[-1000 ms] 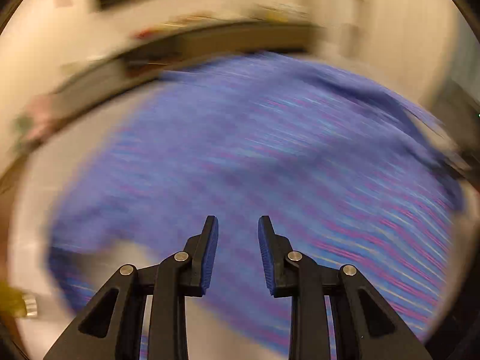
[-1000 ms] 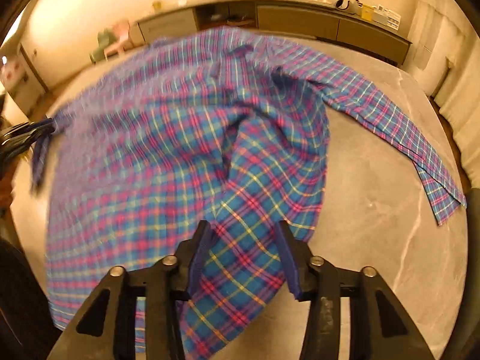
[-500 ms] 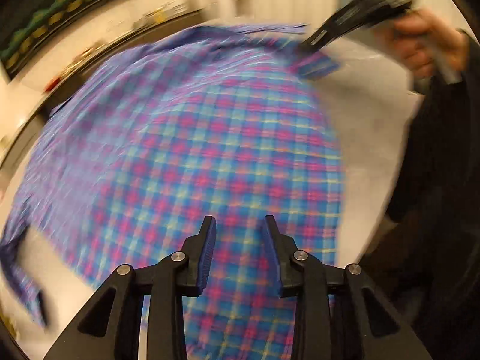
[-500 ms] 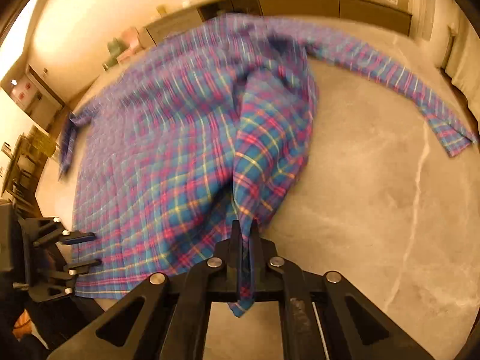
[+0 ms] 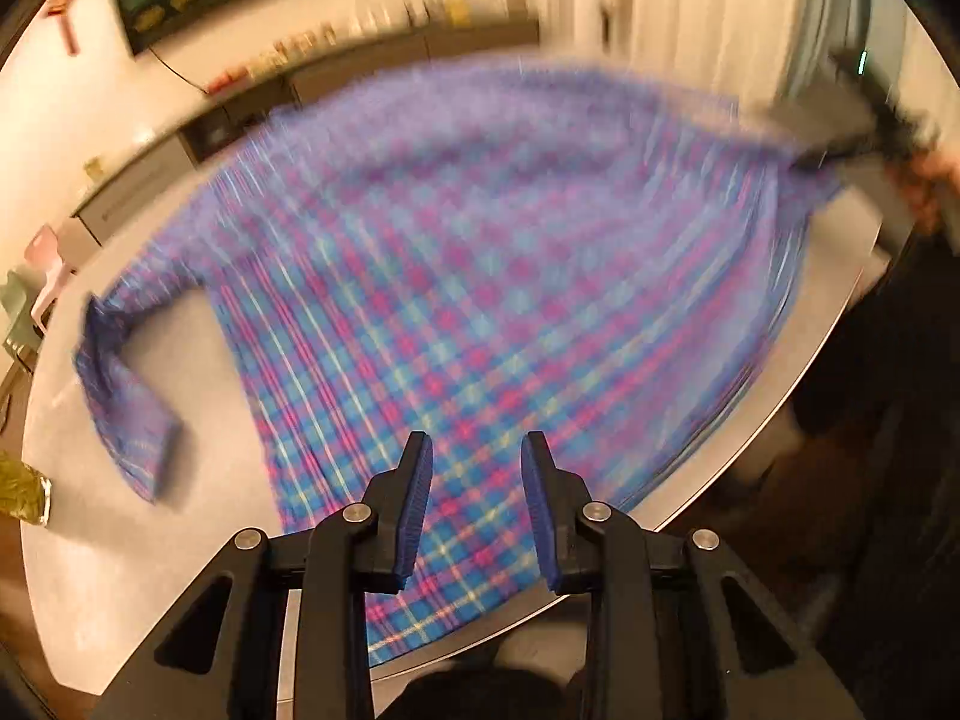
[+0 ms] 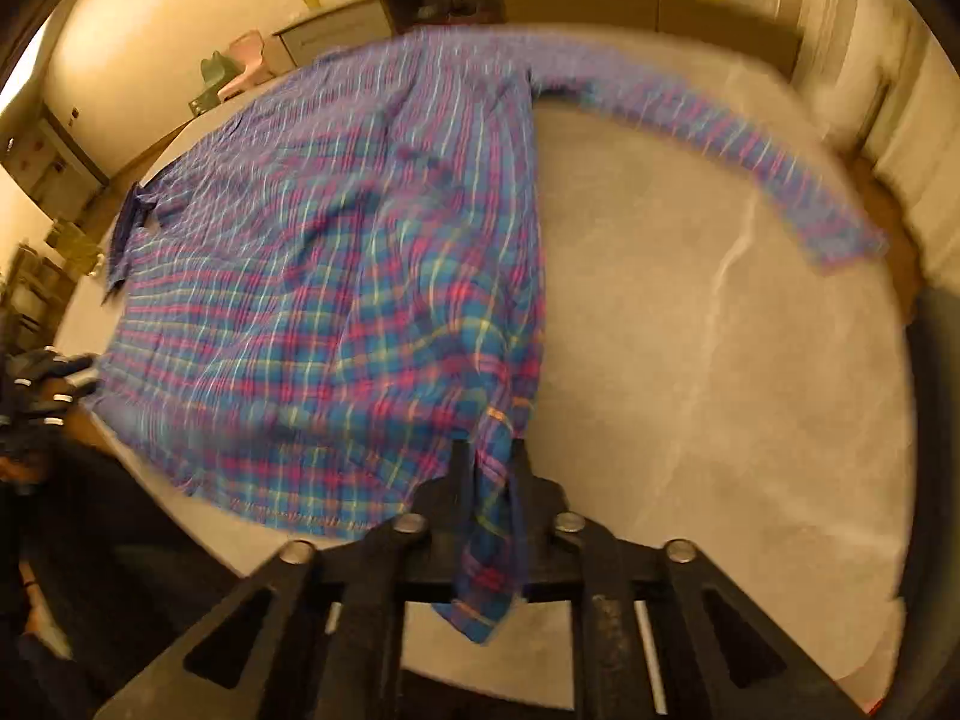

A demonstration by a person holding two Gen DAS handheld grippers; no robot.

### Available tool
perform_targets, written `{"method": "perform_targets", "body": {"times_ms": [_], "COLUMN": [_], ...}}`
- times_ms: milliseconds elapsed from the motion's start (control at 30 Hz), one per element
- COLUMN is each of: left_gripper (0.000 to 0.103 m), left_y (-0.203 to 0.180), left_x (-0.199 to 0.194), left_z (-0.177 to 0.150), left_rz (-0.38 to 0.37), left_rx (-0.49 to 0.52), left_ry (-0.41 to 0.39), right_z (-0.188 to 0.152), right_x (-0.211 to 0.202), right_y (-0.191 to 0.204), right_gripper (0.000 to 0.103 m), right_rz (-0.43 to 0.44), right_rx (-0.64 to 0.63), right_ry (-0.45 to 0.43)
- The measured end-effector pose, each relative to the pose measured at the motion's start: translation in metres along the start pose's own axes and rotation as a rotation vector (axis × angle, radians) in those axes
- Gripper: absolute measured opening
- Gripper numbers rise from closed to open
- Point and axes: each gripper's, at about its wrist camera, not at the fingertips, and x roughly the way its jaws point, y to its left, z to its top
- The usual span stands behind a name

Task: Fold clothes
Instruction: 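Lay the shirt flat on the table, pulling both grippers apart to spread it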

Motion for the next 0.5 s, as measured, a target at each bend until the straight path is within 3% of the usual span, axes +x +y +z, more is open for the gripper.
{"method": "perform_targets", "body": {"times_ms": [100,200,267,333,433,500], "left_gripper": [0.030,0.031,0.031,0.031,0.032,0.036], "left_y": [0.012,0.025,0.035,0.044,0.051,0.050], "left_x": [-0.010,0.018,0.056,0.092,0.117,0.110], "left_z": [0.033,0.061,0.066,0.059,0.028,0.007], "left_rz": [0.023,0.059,0.093,0.138,0.155,0.181], "left_rx": [-0.075,-0.090,-0.099,-0.087,-0.084,-0.061], "left_ry": [-0.050,-0.027,0.038,0.120,0.230,0.216], "right_z": [0.023,0.049,0.060,0.066,0.050,0.037], "right_x": [-0.024,-0.011,0.018,0.054,0.077,0.081], "right_y": [0.000,0.022,0.038,0.051,0.058,0.070], "right_gripper": [0.023,0.023,0.023,0.023,0.024,0.025], "right_rz": [-0.030,0.026,0.041,0.039,-0.006,-0.024], "right_rx": [0.024,-0.027,-0.077,-0.127,-0.175,-0.239], "right_ry": [-0.121,-0.106,-0.047,0.028,0.069,0.102]}}
